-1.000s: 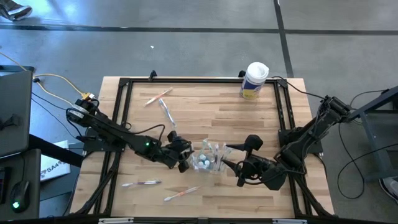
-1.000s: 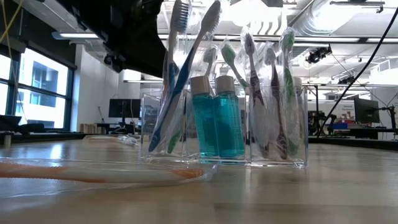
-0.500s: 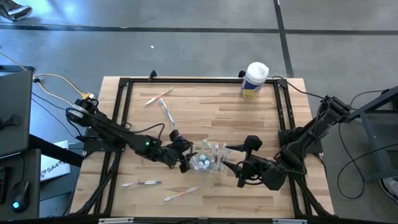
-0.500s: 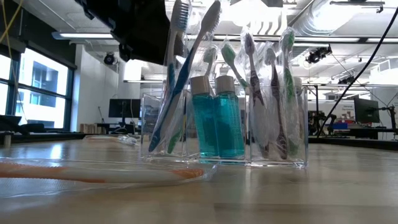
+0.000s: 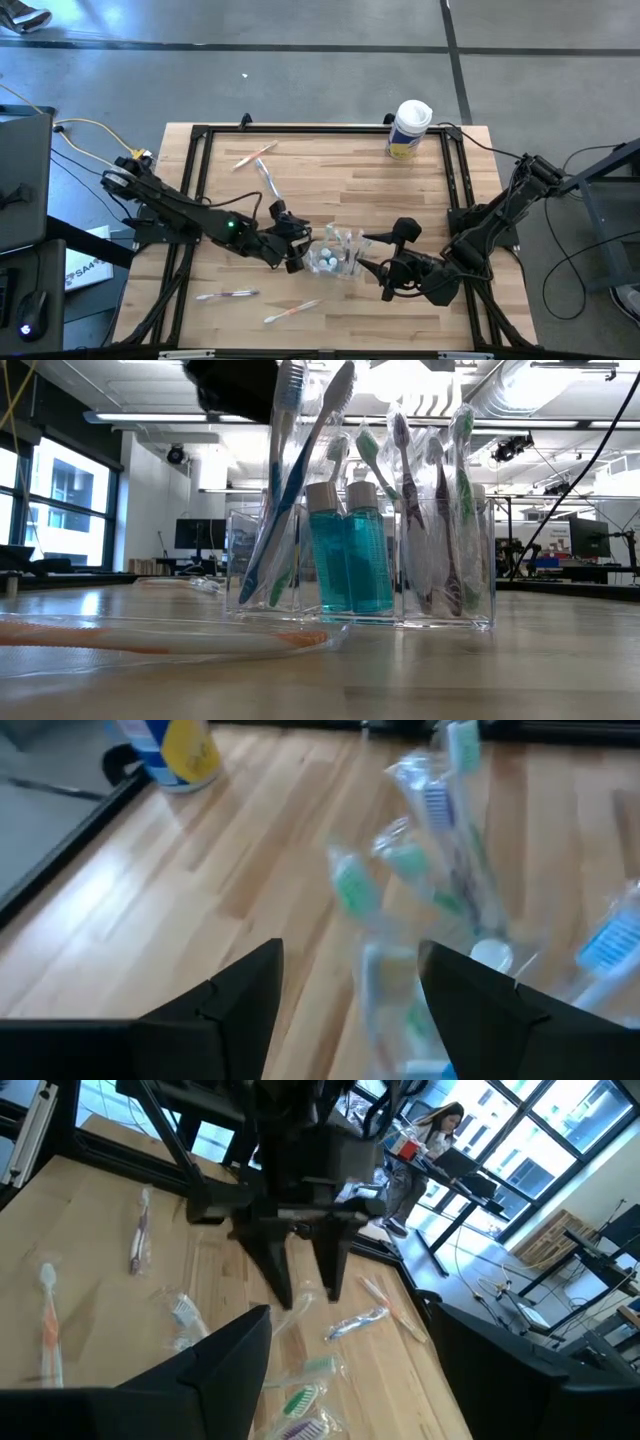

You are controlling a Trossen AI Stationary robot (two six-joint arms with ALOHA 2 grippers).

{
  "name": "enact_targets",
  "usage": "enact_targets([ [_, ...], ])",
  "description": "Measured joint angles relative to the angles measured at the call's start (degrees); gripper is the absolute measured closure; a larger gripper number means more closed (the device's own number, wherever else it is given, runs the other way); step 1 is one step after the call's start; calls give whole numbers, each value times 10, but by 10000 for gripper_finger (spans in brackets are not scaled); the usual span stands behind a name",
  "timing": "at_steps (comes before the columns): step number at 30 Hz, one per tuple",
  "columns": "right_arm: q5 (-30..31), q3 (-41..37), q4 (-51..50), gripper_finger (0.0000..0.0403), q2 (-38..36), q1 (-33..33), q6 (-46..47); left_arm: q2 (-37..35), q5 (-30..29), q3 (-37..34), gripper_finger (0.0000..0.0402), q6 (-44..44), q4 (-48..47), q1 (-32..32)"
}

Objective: Pick & Place toothbrushing station
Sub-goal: Put the bottom orange toothbrush into the transparent organizer

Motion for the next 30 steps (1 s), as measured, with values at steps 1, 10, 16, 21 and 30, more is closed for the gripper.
enact_targets([
  [1,0,0,0,135,0,0,0,-3,-3,8,171,0,-15,-4],
  [10,0,0,-11,135,0,0,13,-23,-25,88,171,30,-92,-32],
  [16,0,0,-16,135,0,0,19,-38,-45,144,171,9,-205,-53],
  [21,0,0,-23,135,0,0,26,-53,-3,185,171,-109,-409,-64],
  [30,0,0,-25,135,0,0,28,-54,152,192,171,-296,-575,-108],
])
